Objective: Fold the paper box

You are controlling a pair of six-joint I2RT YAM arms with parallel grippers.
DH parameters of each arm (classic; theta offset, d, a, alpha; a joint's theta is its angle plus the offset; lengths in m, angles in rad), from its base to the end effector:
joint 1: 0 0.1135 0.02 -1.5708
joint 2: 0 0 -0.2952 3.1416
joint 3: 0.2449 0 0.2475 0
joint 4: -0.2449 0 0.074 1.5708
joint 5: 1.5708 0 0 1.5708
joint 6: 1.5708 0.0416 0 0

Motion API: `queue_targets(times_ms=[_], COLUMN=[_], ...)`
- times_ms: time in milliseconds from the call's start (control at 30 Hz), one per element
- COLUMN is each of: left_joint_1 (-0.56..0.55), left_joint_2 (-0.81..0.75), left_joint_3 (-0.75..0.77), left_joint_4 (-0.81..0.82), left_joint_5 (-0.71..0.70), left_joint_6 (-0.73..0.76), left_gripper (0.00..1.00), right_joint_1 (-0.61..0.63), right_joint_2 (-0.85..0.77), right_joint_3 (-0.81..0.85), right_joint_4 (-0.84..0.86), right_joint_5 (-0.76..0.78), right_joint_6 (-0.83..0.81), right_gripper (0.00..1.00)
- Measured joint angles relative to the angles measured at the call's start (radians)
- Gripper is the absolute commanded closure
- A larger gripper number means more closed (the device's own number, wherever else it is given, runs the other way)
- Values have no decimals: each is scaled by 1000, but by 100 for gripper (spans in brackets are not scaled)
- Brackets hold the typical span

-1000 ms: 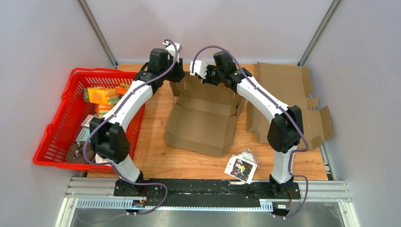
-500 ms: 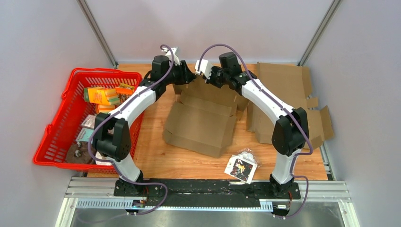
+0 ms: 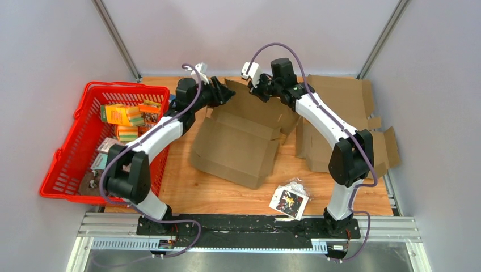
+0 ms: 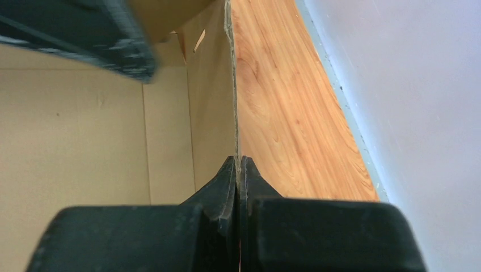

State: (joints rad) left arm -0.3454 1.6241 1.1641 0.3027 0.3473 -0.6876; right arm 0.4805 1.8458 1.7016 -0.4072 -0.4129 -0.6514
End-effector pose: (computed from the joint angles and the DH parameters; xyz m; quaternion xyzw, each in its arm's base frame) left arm 0.3615 -0.1451 0.3377 -0.0170 0.7572 -0.4301 0.4913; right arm 0.3841 0.2191 0.3638 -0.5425 0.6675 0.1375 0.4911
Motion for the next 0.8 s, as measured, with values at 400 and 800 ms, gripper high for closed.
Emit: queue_targets(times_ms=[400, 800], left_joint_1=[-18, -172], left_joint_2=[-432, -112], left_joint_3=[-238, -12], left_joint_4=[-286, -549], left_joint_5=[-166, -552], left_joint_6=[296, 412], left_gripper=[75, 97], right_joint_1=[-26, -35], right_joint_2=[0, 5], right_joint_3=[55, 111], right_joint_4=[-113, -179], right_joint_5=[-128, -154], right_joint_6=[-7, 0], right_gripper=[100, 100])
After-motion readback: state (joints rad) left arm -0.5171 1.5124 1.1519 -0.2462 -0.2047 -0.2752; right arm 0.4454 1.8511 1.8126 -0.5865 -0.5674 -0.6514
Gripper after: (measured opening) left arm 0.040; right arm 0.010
